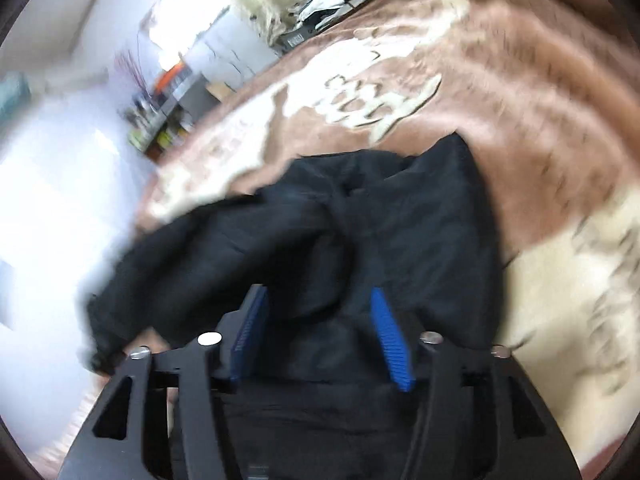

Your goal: Fold large clothes

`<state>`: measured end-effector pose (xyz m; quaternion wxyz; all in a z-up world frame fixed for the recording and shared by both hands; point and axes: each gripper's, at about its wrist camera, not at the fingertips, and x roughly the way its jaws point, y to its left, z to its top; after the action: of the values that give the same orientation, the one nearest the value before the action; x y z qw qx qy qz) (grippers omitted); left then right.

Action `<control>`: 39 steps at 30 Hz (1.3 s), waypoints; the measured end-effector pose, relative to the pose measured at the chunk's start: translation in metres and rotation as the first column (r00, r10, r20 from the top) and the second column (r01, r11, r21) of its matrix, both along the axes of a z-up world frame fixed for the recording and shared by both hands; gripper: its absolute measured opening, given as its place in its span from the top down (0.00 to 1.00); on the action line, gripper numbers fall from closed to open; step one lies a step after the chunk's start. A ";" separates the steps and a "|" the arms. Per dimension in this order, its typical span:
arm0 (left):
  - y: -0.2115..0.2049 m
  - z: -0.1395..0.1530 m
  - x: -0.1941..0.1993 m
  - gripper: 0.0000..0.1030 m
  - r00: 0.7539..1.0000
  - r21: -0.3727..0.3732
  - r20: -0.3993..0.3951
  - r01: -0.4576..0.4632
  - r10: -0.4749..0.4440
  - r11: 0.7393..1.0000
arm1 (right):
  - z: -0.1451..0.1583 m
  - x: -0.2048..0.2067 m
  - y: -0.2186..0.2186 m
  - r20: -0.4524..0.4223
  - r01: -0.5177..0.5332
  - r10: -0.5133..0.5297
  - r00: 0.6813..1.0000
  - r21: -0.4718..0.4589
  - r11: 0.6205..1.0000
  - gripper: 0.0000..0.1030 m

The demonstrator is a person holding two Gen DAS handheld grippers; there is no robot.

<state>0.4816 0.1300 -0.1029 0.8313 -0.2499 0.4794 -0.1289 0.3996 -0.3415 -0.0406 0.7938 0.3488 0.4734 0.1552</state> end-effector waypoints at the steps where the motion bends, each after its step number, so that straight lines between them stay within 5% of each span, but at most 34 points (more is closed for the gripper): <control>1: 0.000 -0.001 0.000 0.95 1.000 0.002 -0.004 -0.004 0.004 1.000 | -0.007 0.000 0.006 -0.031 -0.013 0.015 0.999 0.078 0.997 0.41; 7: 0.011 0.000 -0.010 0.95 0.999 -0.020 -0.031 -0.015 0.014 1.000 | -0.043 -0.003 0.042 -0.090 -0.022 0.043 0.995 0.230 0.973 0.28; 12: 0.019 0.012 -0.030 0.93 1.000 -0.003 -0.022 -0.016 0.016 1.000 | -0.059 -0.003 0.068 -0.125 -0.059 0.086 0.988 0.201 0.978 0.28; 14: 0.012 0.018 -0.037 0.88 1.000 0.034 -0.012 0.017 -0.017 0.999 | -0.060 -0.001 0.081 -0.124 -0.101 0.127 0.984 0.191 0.976 0.28; 17: 0.001 0.029 -0.044 0.64 0.998 -0.002 0.016 0.066 -0.066 0.998 | -0.058 0.005 0.099 -0.114 -0.141 0.165 0.980 0.194 0.971 0.29; 19: -0.005 0.037 -0.046 0.35 0.996 -0.035 0.038 0.078 -0.077 0.996 | -0.044 0.008 0.108 -0.071 -0.169 0.177 0.982 0.113 0.979 0.48; 20: -0.010 0.041 -0.046 0.31 0.995 -0.040 0.056 0.091 -0.088 0.995 | -0.036 0.010 0.112 -0.050 -0.186 0.189 0.981 0.066 0.980 0.54; 22: -0.019 0.046 -0.044 0.28 0.990 -0.054 0.073 0.122 -0.118 0.991 | -0.024 0.010 0.115 -0.027 -0.195 0.196 0.980 0.021 0.981 0.83; 25: -0.028 0.039 -0.031 0.19 0.990 -0.142 0.027 0.143 -0.140 0.980 | -0.002 0.005 0.113 0.050 -0.192 0.192 0.980 -0.011 0.981 0.91; 30: -0.026 0.030 -0.019 0.17 0.999 -0.288 -0.022 0.040 -0.048 0.957 | 0.043 -0.009 0.099 0.200 -0.158 0.157 0.967 -0.010 0.987 0.94; 37: -0.019 0.022 0.011 0.16 0.991 -0.384 -0.082 -0.125 0.101 0.915 | 0.036 -0.020 0.096 0.172 -0.198 0.201 0.964 -0.031 0.980 0.96; 38: -0.018 0.026 0.015 0.20 0.991 -0.378 -0.074 -0.134 0.114 0.916 | 0.030 -0.022 0.100 0.161 -0.213 0.216 0.963 -0.035 0.976 0.96; 39: -0.017 0.031 0.017 0.42 0.990 -0.352 -0.067 -0.141 0.126 0.925 | 0.028 -0.027 0.100 0.155 -0.224 0.228 0.961 -0.045 0.974 0.96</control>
<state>0.4985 0.1127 -0.0716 0.7688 -0.4310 0.4477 -0.1512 0.3722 -0.2410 -0.0129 0.8108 0.2682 0.4472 0.2660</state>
